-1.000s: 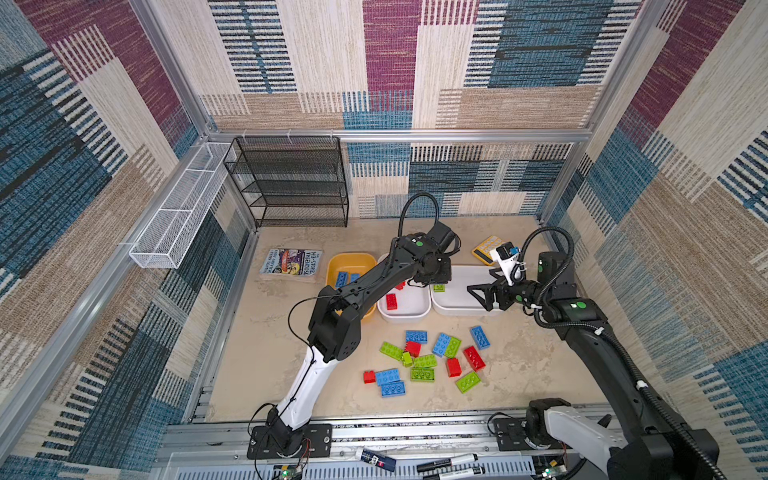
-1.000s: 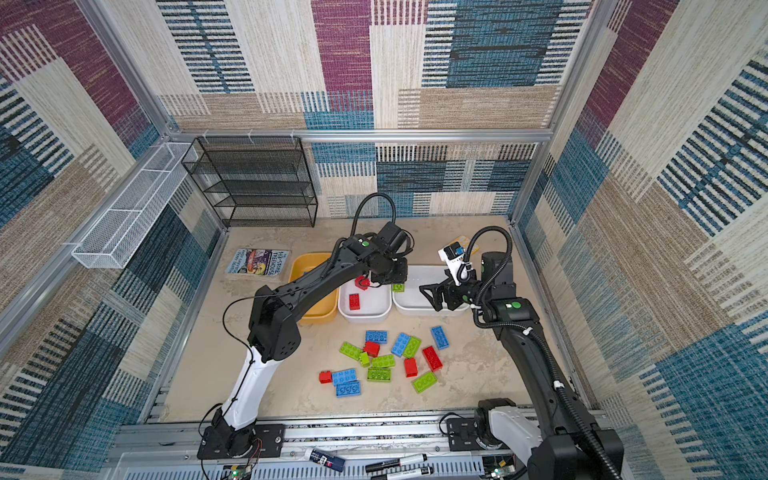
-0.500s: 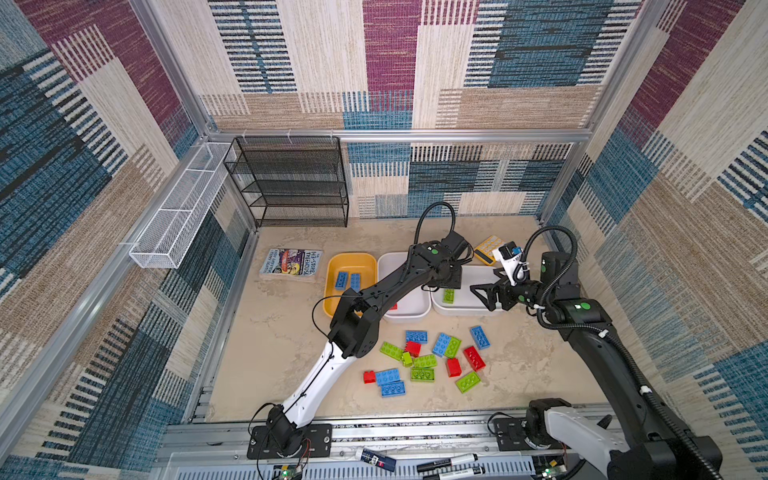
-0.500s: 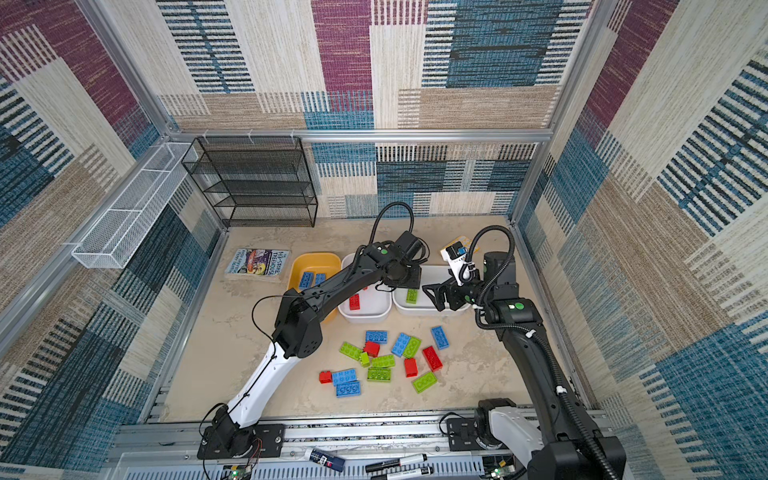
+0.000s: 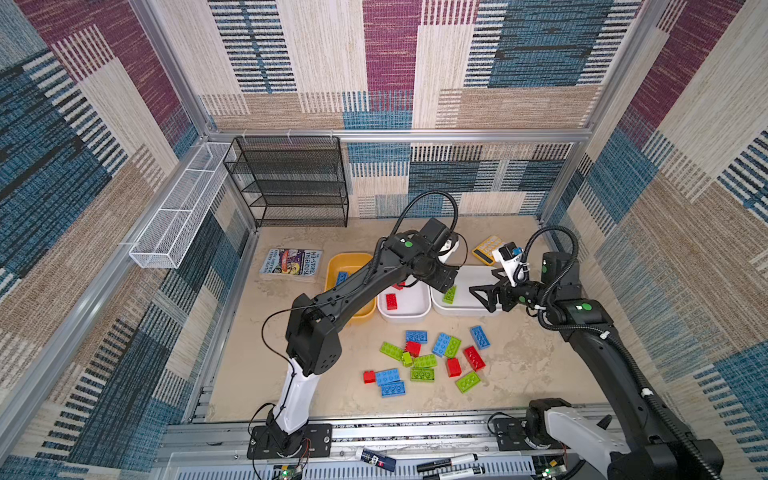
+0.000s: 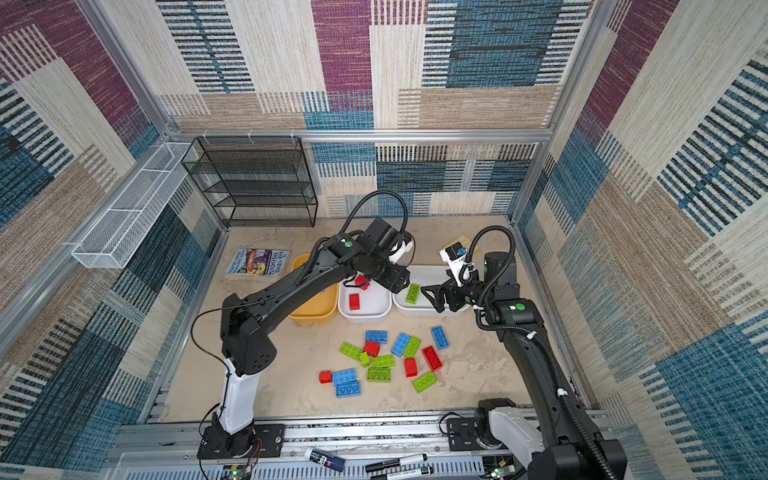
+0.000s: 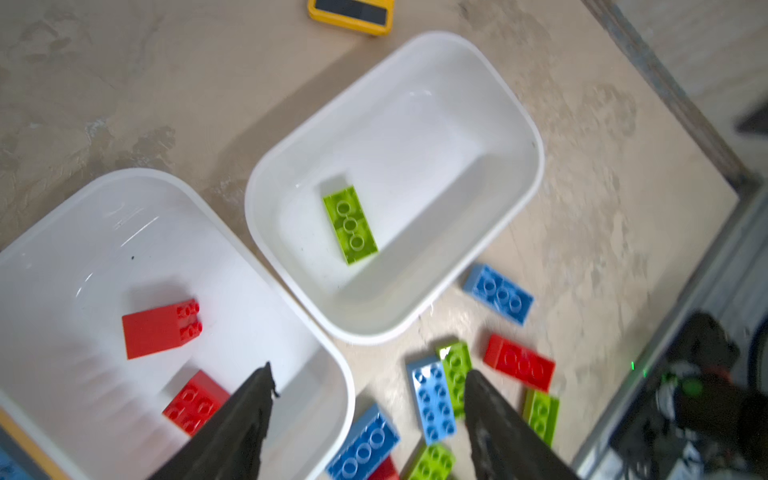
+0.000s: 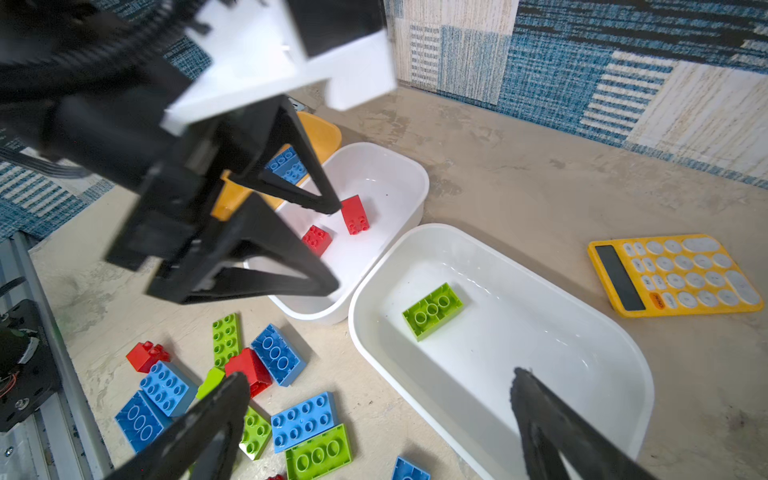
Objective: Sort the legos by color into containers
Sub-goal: 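Return the left gripper to the pile and grasp another lime-green brick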
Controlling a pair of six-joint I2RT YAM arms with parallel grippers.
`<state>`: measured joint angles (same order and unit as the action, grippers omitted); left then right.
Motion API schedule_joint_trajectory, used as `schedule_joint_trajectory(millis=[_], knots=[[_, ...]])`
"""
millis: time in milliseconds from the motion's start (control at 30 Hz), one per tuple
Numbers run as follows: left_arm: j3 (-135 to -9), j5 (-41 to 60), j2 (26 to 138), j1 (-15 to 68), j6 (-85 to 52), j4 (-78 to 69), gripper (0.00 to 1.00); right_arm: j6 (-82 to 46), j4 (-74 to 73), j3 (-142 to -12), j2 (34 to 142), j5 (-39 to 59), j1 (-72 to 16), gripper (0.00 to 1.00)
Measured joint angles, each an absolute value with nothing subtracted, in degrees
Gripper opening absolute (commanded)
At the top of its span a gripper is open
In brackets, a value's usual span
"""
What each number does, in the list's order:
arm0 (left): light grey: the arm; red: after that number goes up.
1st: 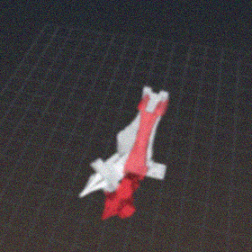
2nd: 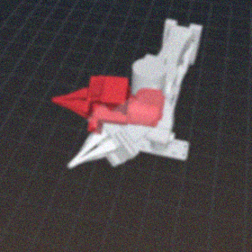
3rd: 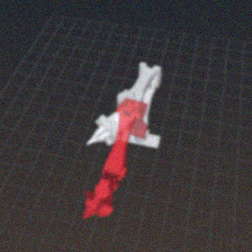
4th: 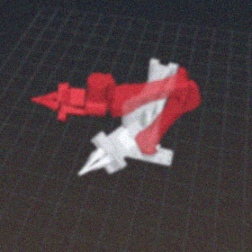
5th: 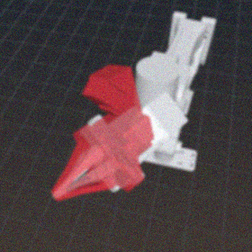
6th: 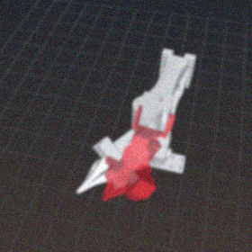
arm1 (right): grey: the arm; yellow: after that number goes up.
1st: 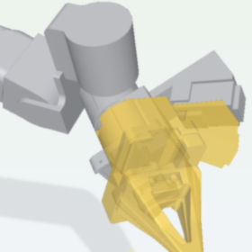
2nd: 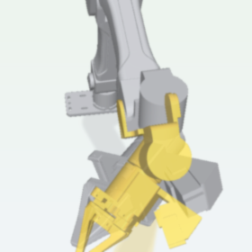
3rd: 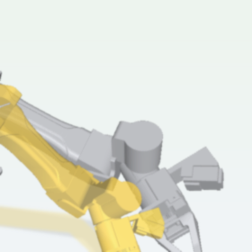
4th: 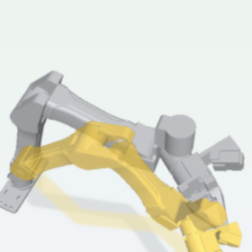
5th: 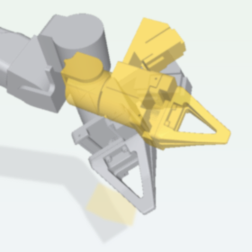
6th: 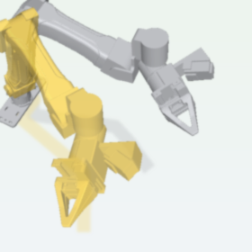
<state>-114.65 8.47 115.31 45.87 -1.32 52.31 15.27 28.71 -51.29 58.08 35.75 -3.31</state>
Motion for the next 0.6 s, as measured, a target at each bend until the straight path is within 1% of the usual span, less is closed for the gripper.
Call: schedule_joint_trajectory(millis=[267,467,600], knots=[[-97.0,17.1,101.8,42.8,22.1,58.1,0.69,15.3,28.8,-50.9,58.2,36.9,-3.3,0.99],[-86.4,16.7,97.6,41.8,35.7,59.0,0.68,15.3,28.8,-50.8,58.2,37.0,-3.3,0.99],[-82.5,16.4,97.1,41.9,43.0,59.4,0.67,15.3,29.0,-50.0,58.0,36.9,-3.3,0.99]])
